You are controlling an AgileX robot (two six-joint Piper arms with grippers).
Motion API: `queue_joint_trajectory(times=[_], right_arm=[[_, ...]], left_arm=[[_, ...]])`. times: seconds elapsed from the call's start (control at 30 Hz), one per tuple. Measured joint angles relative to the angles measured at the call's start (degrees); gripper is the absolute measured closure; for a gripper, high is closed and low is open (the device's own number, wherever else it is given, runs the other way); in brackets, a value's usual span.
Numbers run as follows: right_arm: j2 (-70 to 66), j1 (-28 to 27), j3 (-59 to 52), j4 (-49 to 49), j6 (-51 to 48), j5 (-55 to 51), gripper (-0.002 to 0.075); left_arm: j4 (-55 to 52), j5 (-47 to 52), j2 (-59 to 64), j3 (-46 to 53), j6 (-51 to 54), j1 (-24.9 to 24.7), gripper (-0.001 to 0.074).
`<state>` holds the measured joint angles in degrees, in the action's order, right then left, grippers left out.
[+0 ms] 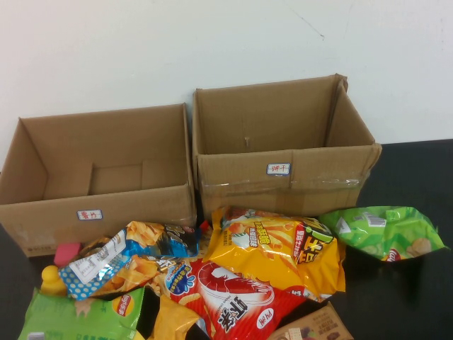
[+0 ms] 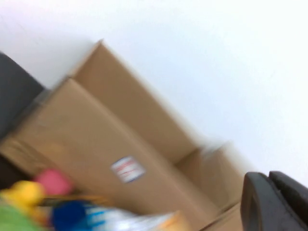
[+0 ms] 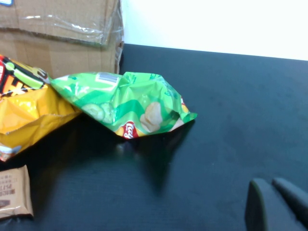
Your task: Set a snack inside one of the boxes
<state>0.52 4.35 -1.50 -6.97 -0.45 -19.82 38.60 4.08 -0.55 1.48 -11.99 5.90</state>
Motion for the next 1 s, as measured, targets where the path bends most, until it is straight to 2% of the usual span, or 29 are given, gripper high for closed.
queue_joint_trajectory(times=[0.13, 0.4, 0.63, 0.8, 1.0], right_arm=[[0.00, 0.00, 0.00, 0.00, 0.00, 0.00, 0.0727], [0.00, 0.00, 0.00, 0.00, 0.00, 0.00, 0.0727], [0.00, 0.00, 0.00, 0.00, 0.00, 0.00, 0.0727], [0.00, 0.00, 0.00, 0.00, 0.00, 0.00, 0.0727], [0.00, 0.00, 0.00, 0.00, 0.00, 0.00, 0.0727]], left_arm=[[10.75, -4.08, 0.00, 0.00, -1.33, 0.00, 0.0738], [15.01, -5.24, 0.00, 0.00, 0.08, 0.00, 0.0738], [19.00, -10.16, 0.00, 0.00, 0.08, -0.14, 0.0738], [1.60, 8.27, 1.36, -8.43, 11.99, -2.25, 0.0738], [-17.59, 31.82, 16.43, -26.28, 23.31, -3.10, 0.0738]])
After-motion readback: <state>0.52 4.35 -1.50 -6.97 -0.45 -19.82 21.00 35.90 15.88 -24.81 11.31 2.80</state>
